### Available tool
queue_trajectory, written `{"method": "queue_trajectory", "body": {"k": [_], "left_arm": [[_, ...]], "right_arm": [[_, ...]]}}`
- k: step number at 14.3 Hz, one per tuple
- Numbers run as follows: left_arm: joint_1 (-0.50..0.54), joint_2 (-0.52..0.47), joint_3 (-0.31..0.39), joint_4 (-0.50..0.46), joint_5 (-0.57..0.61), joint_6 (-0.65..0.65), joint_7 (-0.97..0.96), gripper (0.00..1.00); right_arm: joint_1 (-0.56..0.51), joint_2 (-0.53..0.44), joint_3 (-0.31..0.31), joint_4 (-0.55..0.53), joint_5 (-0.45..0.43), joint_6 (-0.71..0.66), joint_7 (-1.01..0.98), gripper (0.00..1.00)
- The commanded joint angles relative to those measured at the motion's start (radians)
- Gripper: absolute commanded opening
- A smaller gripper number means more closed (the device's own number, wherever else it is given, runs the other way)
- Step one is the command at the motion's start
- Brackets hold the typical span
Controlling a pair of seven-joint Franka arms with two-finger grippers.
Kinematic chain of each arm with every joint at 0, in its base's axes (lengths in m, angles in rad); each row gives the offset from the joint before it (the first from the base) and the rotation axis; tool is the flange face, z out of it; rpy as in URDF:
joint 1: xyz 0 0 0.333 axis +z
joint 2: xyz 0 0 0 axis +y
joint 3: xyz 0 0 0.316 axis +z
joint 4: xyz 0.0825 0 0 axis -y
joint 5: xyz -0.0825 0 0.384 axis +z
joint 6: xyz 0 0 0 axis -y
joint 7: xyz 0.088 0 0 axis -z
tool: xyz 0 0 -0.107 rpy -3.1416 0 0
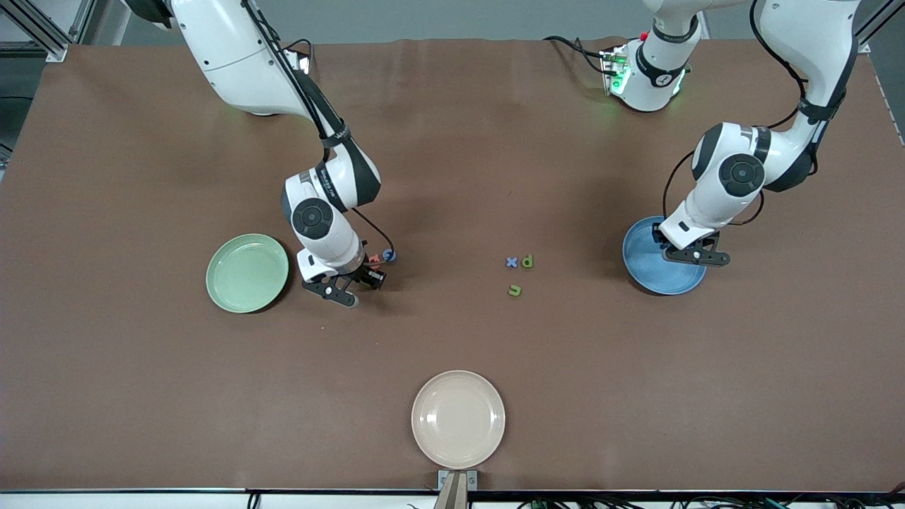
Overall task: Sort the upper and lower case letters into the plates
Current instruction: 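Drop the m in the blue plate while the right gripper drops B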
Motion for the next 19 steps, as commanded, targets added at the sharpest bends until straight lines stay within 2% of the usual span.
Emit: {"method": "queue_trajectory", "body": {"k": [1,2,3,5,8,9,10,11,12,13,15,17,19], "left_arm": [[0.007,-0.026,-0.013,-0.035,0.018,0.011,0.009,0.23],[0.009,-0.021,-0.013,-0.035,0.018,0.012,0.009,0.23],[0.009,-0.018,-0.013,-0.035,0.018,0.012,0.009,0.23],[0.009,-0.011,-0.013,-0.035,0.018,0.024,0.009,0.24],[0.009,0.000,-0.013,-0.035,0.018,0.046,0.009,0.28],[0.009,-0.001,-0.013,-0.035,0.018,0.046,0.012,0.41],[0.007,-0.003,-0.013,-0.032,0.018,0.046,0.012,0.71],[0.006,-0.007,-0.014,-0.027,0.018,0.046,0.012,0.90],[0.004,-0.009,-0.023,-0.023,0.018,0.044,0.011,0.96],[0.006,-0.011,-0.043,-0.001,0.018,0.038,0.003,1.00],[0.004,-0.012,-0.091,0.052,0.008,0.006,-0.009,1.00],[-0.006,0.008,-0.146,0.141,-0.002,-0.046,-0.012,1.00],[-0.025,0.083,-0.206,0.250,-0.012,-0.074,-0.065,1.00]], "right_arm": [[0.014,-0.019,0.002,-0.025,-0.010,-0.006,0.035,0.16],[0.013,-0.021,0.002,-0.023,-0.010,-0.017,0.034,0.05],[0.005,-0.033,0.001,-0.022,-0.012,-0.032,0.028,0.02],[-0.018,-0.077,-0.008,-0.022,-0.012,-0.076,-0.010,0.00],[-0.113,-0.195,-0.022,-0.025,-0.013,-0.233,-0.156,0.00],[-0.149,-0.224,-0.022,-0.026,-0.013,-0.269,-0.213,0.00],[-0.185,-0.243,-0.022,-0.026,-0.013,-0.297,-0.262,0.00],[-0.234,-0.261,-0.022,-0.029,-0.013,-0.314,-0.318,0.00],[-0.280,-0.278,-0.022,-0.055,-0.019,-0.313,-0.396,0.00],[-0.323,-0.295,-0.022,-0.081,-0.022,-0.308,-0.467,0.00],[-0.389,-0.332,-0.022,-0.170,-0.023,-0.259,-0.578,0.00],[-0.415,-0.350,-0.022,-0.283,-0.023,-0.146,-0.644,0.00],[-0.443,-0.338,-0.021,-0.363,-0.023,-0.005,-0.675,0.00]]}}
